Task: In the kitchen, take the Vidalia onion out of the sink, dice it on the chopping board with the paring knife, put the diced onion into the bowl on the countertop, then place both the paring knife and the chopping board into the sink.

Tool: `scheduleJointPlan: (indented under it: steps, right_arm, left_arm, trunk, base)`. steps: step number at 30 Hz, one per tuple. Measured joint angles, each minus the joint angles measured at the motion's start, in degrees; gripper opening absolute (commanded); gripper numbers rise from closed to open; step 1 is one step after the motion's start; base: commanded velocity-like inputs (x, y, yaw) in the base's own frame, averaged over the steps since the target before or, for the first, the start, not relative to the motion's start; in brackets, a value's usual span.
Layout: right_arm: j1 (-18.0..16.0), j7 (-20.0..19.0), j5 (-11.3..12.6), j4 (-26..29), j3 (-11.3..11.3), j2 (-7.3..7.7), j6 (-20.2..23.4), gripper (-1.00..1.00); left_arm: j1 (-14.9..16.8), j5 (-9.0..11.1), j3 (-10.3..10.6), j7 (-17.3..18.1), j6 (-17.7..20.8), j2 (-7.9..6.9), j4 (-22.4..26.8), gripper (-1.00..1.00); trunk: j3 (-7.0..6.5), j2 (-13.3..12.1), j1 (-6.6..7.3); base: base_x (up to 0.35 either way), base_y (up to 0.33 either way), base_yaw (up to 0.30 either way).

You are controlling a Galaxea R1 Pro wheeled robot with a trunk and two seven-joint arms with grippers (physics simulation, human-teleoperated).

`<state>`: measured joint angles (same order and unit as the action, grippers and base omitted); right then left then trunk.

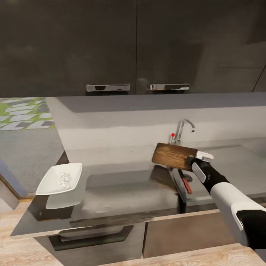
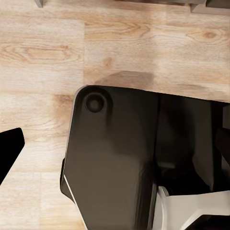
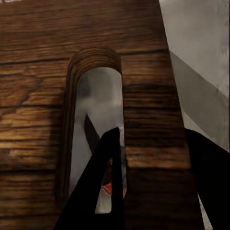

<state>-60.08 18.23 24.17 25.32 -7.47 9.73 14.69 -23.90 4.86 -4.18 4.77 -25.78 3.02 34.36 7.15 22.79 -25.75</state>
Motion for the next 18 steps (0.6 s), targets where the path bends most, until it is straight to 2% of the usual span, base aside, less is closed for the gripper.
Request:
scheduleJointPlan:
  steps: [2, 3, 6, 8, 11, 16, 18]
  right_arm:
    - [-0.02, 3.76, 1.53, -0.15, 0.02, -0.05, -1.93, -1.00]
    - [-0.01, 5.34, 3.50, -0.46, 0.01, -0.07, -2.99, -1.00]
    - [0.00, 9.15, 11.54, -1.77, -0.08, -0.05, -5.26, -1.00]
    - [0.02, 11.47, 15.65, -2.19, -0.18, -0.14, -5.97, -1.00]
    - [0.03, 13.07, 17.70, -2.44, -0.26, -0.65, -6.37, -1.00]
    - [0.03, 16.85, 18.49, -4.94, -0.09, -1.85, -10.36, -1.00]
    - [0.02, 18.22, 20.77, -5.84, -0.08, -2.21, -12.23, -1.00]
  left_arm:
    - [0.00, 0.00, 0.00, 0.00, 0.00, 0.00, -0.02, 1.00]
    - [0.00, 0.00, 0.00, 0.00, 0.00, 0.00, -0.04, 1.00]
    - [0.00, -0.01, 0.00, 0.00, 0.00, 0.00, -0.01, 1.00]
    - [0.00, -0.02, 0.00, 0.00, 0.00, 0.00, 0.00, 1.00]
    - [0.01, -0.01, 0.01, 0.00, 0.00, 0.00, -0.01, 1.00]
    - [0.00, 0.00, 0.00, 0.00, 0.00, 0.00, 0.02, 1.00]
    - [0.00, 0.00, 0.00, 0.00, 0.00, 0.00, -0.04, 1.00]
  trunk:
    - [0.00, 0.00, 0.00]
    - [0.00, 0.00, 0.00]
    - [0.01, 0.00, 0.00]
    - [0.01, 0.00, 0.00]
    - [0.01, 0.00, 0.00]
    - [0.02, 0.00, 0.00]
    - [0.01, 0.00, 0.00]
  base:
    - [0.000, 0.000, 0.000]
    - [0.000, 0.000, 0.000]
    - [0.000, 0.000, 0.000]
    - [0.000, 0.000, 0.000]
    - [0.000, 0.000, 0.000]
    - [0.000, 0.000, 0.000]
    - [0.000, 0.000, 0.000]
